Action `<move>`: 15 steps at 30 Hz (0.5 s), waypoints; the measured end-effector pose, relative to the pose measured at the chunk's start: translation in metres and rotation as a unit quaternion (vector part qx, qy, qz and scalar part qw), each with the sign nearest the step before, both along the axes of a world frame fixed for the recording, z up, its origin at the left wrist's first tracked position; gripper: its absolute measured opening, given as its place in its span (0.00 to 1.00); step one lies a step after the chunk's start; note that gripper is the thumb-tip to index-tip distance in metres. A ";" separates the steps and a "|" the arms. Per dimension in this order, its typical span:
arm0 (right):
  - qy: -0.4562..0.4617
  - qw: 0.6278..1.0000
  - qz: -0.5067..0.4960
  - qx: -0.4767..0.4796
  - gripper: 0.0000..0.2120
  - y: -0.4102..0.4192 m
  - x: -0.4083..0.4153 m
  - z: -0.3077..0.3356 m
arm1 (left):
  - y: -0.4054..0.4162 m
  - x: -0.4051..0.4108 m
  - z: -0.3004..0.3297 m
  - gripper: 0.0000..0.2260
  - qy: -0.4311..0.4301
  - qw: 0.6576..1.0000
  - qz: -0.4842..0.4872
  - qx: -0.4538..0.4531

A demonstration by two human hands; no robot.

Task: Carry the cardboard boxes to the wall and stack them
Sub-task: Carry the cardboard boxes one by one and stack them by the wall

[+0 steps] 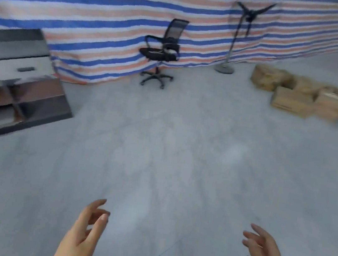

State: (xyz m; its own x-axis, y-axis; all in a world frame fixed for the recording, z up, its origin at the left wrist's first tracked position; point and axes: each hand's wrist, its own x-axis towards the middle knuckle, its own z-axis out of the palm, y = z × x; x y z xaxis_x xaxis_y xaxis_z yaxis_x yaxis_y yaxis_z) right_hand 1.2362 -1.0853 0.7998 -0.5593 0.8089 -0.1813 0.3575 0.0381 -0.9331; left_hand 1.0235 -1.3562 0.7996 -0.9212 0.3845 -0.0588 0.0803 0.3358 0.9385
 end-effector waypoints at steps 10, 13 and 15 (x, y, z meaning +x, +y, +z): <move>-0.040 0.979 -0.200 -0.027 0.15 0.105 0.040 -0.023 | 0.194 -0.039 0.007 0.10 -0.021 0.989 -0.145 -0.018; -0.042 0.971 -0.232 -0.026 0.16 0.153 0.024 -0.028 | 0.253 -0.062 -0.006 0.17 -0.036 0.985 -0.170 -0.022; -0.032 0.969 -0.246 -0.014 0.15 0.189 0.009 -0.029 | 0.294 -0.082 -0.014 0.25 -0.043 0.981 -0.187 -0.031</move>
